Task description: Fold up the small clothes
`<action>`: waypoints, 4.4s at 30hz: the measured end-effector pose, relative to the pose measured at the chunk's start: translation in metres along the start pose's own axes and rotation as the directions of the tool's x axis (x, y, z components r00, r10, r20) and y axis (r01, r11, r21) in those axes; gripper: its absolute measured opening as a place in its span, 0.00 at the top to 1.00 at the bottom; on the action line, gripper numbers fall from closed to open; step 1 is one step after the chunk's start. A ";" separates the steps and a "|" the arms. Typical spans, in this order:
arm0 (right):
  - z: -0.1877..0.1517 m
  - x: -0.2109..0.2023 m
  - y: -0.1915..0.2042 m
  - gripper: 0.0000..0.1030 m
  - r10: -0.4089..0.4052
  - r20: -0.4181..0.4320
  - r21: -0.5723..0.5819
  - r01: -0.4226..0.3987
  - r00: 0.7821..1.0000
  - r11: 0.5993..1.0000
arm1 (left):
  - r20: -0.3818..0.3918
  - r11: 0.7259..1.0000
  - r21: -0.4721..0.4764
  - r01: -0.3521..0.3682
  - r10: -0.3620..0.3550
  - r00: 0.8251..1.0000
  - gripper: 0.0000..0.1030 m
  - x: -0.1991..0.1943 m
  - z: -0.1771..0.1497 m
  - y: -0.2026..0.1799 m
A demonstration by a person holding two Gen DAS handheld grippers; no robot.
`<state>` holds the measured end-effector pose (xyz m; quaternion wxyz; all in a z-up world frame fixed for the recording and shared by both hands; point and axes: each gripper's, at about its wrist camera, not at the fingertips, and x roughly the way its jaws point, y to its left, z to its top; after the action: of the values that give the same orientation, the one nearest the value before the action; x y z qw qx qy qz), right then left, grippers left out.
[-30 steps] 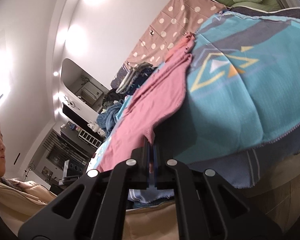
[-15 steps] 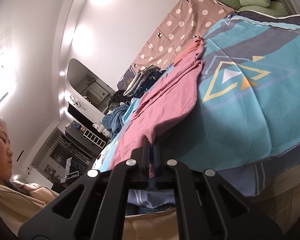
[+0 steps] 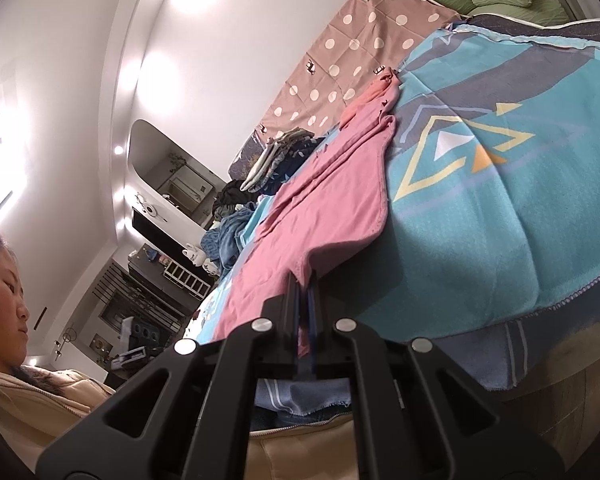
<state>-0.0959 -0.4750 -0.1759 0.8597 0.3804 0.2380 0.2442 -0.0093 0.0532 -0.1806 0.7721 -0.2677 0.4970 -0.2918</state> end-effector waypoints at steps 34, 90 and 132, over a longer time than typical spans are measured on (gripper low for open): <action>-0.012 0.010 -0.025 0.82 -0.058 -0.065 0.058 0.062 0.996 0.996 | -0.080 0.988 -0.142 0.059 -0.071 0.994 0.44 0.016 0.005 0.046; -0.038 0.040 -0.052 0.28 -0.134 -0.312 0.003 0.142 0.941 0.990 | -0.080 0.997 -0.039 0.066 -0.069 0.994 0.88 0.010 0.018 0.026; 0.277 0.135 0.057 0.97 0.313 0.067 -0.111 -0.305 0.947 0.946 | 0.194 0.942 0.140 0.303 -0.327 0.925 0.98 -0.054 0.279 -0.057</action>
<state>0.1589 -0.5089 0.0036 0.8377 0.3799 0.1266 0.3714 0.2196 0.0869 -0.0063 0.7774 -0.3320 0.3449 -0.4080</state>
